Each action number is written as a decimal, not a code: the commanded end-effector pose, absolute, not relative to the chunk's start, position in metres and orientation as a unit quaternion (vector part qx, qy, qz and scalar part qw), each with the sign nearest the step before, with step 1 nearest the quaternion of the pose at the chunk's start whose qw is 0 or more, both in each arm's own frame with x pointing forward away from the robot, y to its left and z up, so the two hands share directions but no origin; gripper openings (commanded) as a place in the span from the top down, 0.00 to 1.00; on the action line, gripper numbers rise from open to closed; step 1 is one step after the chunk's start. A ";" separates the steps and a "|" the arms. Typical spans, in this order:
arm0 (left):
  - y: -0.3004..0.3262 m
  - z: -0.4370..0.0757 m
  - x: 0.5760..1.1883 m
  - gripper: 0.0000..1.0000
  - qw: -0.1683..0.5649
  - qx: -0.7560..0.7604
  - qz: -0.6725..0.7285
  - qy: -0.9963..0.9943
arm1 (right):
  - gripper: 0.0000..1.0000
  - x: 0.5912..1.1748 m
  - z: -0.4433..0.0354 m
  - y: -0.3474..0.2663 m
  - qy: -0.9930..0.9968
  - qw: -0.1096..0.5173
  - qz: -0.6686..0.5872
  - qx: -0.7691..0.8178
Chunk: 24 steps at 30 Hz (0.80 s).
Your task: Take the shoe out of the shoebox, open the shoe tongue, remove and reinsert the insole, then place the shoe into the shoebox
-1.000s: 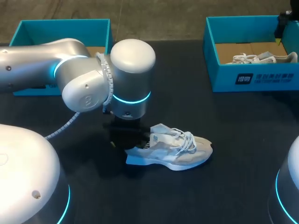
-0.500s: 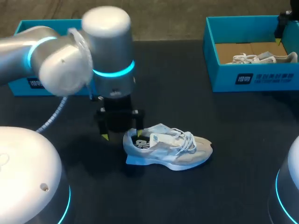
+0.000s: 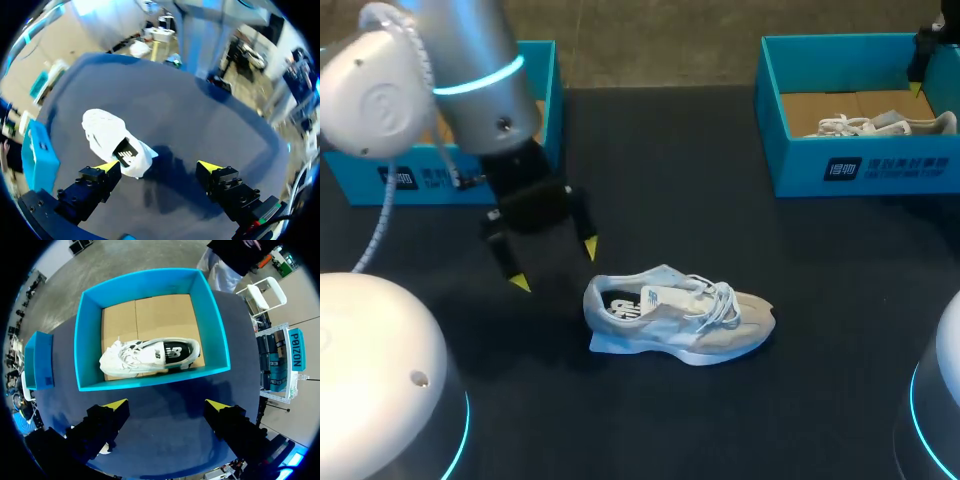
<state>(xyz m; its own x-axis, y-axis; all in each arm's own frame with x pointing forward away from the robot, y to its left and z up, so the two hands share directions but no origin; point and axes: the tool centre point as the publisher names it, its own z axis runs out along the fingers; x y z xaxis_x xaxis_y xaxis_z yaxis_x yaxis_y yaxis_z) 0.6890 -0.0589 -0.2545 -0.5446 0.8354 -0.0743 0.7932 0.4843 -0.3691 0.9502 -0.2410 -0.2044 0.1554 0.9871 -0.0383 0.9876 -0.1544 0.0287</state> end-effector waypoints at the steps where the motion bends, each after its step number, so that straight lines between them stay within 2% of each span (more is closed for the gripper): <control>1: -0.051 -0.255 0.683 0.00 0.061 -0.346 0.256 -0.901 | 0.00 0.950 -0.205 -0.241 0.650 0.024 -0.005 0.760; 19: -0.050 -0.255 0.682 0.00 0.069 -0.350 0.246 -0.901 | 0.00 0.950 -0.205 -0.241 0.650 0.024 -0.005 0.760; 24: -0.031 -0.264 0.680 0.00 0.062 -0.242 0.295 -0.922 | 0.00 0.950 -0.205 -0.241 0.650 0.024 -0.005 0.760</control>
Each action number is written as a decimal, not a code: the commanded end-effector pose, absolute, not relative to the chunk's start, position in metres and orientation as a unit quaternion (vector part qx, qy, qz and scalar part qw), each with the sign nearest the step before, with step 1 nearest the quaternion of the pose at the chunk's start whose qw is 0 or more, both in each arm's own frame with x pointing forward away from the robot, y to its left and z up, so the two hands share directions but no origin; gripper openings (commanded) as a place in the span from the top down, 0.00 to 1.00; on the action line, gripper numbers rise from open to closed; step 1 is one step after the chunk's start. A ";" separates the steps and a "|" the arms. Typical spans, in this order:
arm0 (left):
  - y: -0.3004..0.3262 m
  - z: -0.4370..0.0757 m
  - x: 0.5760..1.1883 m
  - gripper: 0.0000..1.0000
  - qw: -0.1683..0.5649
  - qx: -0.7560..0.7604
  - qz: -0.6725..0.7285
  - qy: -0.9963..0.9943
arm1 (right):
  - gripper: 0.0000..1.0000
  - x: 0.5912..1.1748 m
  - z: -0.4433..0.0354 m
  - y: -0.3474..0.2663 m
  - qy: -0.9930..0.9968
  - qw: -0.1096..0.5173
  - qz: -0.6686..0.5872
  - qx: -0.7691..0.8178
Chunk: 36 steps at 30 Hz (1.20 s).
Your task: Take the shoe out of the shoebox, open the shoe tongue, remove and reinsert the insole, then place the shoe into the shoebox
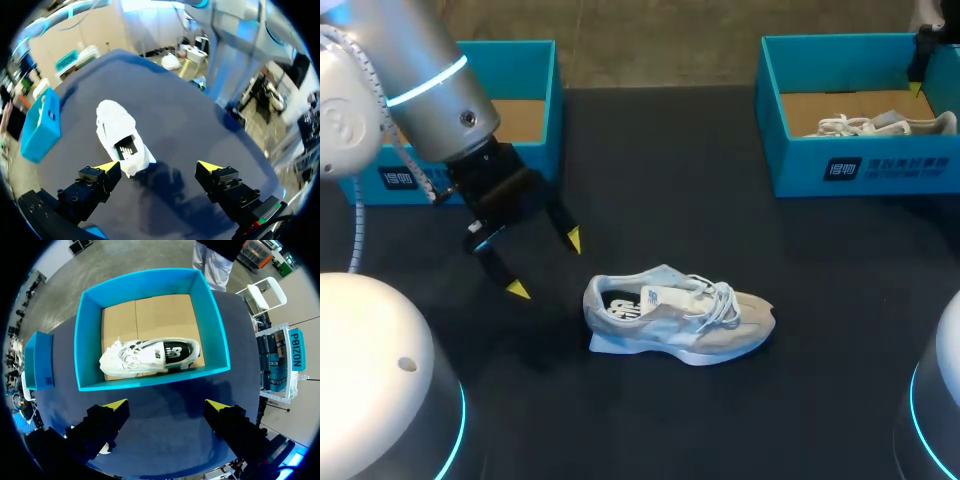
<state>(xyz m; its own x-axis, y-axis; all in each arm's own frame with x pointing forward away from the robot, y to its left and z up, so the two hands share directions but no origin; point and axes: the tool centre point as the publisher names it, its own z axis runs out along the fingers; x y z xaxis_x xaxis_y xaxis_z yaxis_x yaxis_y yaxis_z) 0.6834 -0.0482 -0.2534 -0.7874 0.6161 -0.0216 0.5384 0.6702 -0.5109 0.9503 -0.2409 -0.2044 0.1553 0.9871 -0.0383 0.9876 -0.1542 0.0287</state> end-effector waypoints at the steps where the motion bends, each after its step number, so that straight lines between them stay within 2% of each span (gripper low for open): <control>1: -0.025 -0.267 0.677 0.00 0.069 -0.231 0.317 -0.917 | 0.00 0.950 -0.205 -0.241 0.650 0.024 -0.005 0.760; 6: 0.002 -0.278 0.670 0.00 0.023 -0.155 0.392 -0.907 | 0.00 0.950 -0.205 -0.241 0.650 0.024 -0.005 0.760; 10: 0.017 -0.297 0.674 0.00 0.016 -0.130 0.439 -0.889 | 0.00 0.950 -0.205 -0.241 0.650 0.024 -0.005 0.760; 22: 0.017 -0.318 0.668 0.00 -0.039 -0.110 0.496 -0.861 | 0.00 0.950 -0.205 -0.241 0.650 0.024 -0.005 0.760; 26: 0.016 -0.322 0.675 0.00 -0.016 -0.087 0.523 -0.848 | 0.00 0.950 -0.205 -0.241 0.650 0.024 -0.005 0.760; 36: 0.016 -0.322 0.675 0.00 -0.016 -0.087 0.523 -0.848 | 0.00 0.950 -0.205 -0.241 0.650 0.024 -0.005 0.760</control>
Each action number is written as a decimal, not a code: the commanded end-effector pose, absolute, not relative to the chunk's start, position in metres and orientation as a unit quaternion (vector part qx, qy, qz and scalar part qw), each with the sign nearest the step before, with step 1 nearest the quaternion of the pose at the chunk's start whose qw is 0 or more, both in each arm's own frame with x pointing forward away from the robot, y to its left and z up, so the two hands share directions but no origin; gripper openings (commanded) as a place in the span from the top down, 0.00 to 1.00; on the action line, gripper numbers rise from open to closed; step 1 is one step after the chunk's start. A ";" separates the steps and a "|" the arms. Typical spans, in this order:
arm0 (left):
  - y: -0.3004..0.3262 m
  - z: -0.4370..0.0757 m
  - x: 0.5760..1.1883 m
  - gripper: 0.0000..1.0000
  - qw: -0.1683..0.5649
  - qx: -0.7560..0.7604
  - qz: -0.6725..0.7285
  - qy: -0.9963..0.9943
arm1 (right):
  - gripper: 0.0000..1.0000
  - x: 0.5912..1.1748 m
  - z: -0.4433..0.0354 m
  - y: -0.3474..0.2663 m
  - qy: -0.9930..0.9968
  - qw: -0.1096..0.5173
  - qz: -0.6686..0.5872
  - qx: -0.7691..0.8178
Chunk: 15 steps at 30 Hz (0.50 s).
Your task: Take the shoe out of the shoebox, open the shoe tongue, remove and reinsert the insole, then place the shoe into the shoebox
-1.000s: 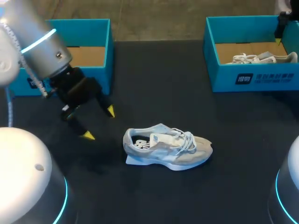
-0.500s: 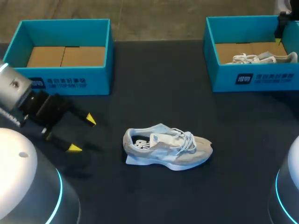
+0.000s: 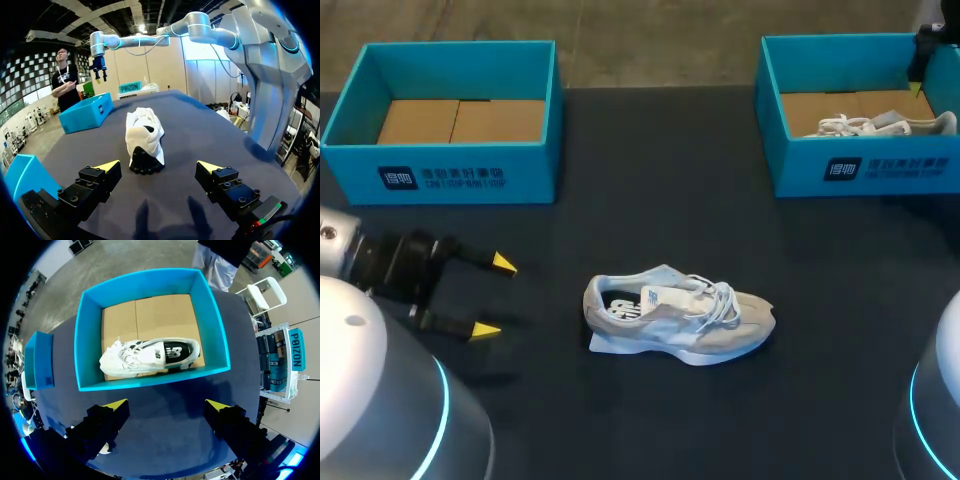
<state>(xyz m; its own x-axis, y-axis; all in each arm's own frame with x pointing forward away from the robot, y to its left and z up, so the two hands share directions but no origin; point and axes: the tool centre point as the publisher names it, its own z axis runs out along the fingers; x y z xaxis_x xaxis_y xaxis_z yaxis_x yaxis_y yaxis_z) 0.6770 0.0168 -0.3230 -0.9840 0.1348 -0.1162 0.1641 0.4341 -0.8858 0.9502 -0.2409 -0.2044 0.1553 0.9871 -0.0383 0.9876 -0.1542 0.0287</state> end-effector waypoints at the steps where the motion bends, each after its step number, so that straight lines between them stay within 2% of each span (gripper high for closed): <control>1: 0.016 -0.322 0.675 0.00 0.016 0.087 -0.523 0.848 | 0.00 0.950 -0.205 -0.241 0.650 0.024 -0.005 0.760; 15: -0.006 -0.348 0.675 0.00 -0.007 0.078 -0.583 0.809 | 0.00 0.950 -0.205 -0.241 0.650 0.024 -0.005 0.760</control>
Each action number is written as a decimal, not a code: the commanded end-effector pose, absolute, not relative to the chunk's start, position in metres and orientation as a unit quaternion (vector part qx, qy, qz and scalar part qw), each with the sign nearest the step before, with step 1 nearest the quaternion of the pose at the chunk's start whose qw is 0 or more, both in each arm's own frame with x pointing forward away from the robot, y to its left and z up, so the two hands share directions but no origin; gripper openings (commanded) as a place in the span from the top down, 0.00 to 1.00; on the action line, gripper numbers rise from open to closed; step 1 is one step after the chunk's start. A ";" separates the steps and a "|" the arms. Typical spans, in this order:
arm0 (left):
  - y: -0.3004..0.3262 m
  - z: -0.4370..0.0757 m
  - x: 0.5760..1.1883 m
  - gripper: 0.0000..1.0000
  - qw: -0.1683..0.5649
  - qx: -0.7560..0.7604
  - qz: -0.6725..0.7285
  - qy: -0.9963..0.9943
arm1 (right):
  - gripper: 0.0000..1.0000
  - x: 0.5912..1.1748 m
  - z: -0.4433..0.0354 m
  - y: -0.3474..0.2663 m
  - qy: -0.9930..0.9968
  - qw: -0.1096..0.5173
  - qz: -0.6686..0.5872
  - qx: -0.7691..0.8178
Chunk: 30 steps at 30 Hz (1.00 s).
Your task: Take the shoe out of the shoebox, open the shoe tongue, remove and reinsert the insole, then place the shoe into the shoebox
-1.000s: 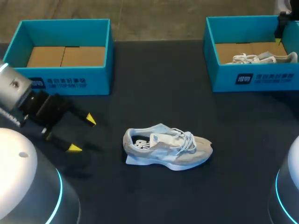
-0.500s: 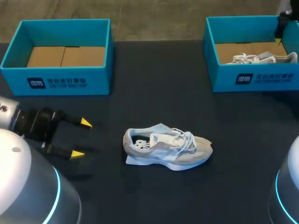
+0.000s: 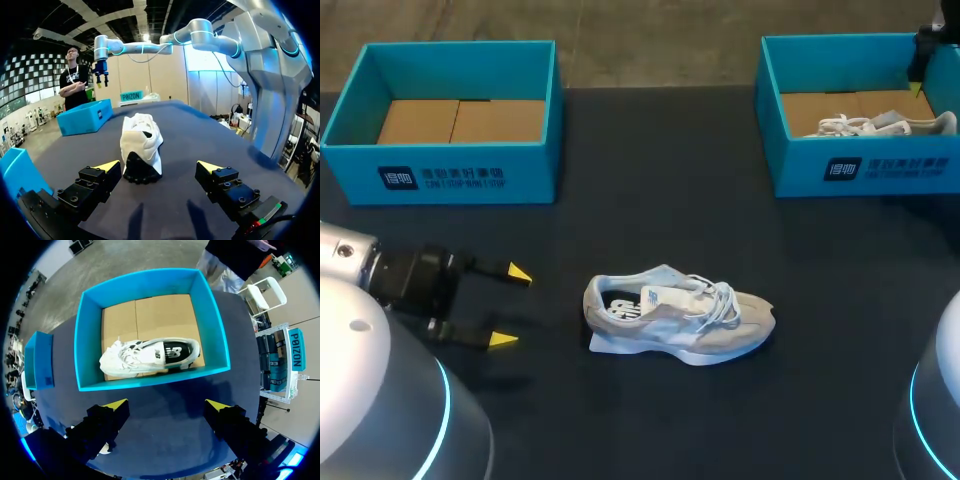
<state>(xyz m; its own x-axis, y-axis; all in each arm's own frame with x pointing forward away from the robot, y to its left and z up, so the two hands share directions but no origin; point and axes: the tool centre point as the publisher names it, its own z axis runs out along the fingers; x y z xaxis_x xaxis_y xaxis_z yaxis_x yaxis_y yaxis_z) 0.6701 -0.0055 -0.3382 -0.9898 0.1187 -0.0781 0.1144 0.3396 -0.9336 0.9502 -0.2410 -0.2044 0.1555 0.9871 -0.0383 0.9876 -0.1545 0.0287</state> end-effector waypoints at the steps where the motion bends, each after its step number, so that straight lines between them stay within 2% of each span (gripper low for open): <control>1: -0.005 -0.349 0.675 0.00 0.008 -0.079 0.585 -0.807 | 0.00 0.950 -0.205 -0.241 0.650 0.024 -0.005 0.760; 15: 0.019 -0.384 0.679 0.00 0.034 -0.052 0.616 -0.785 | 0.00 0.950 -0.205 -0.241 0.650 0.024 -0.005 0.760; 22: 0.031 -0.401 0.679 0.00 0.018 -0.032 0.650 -0.759 | 0.00 0.950 -0.205 -0.241 0.650 0.024 -0.005 0.760; 30: 0.028 -0.399 0.675 0.00 0.020 -0.029 0.651 -0.758 | 0.00 0.950 -0.205 -0.241 0.650 0.024 -0.005 0.760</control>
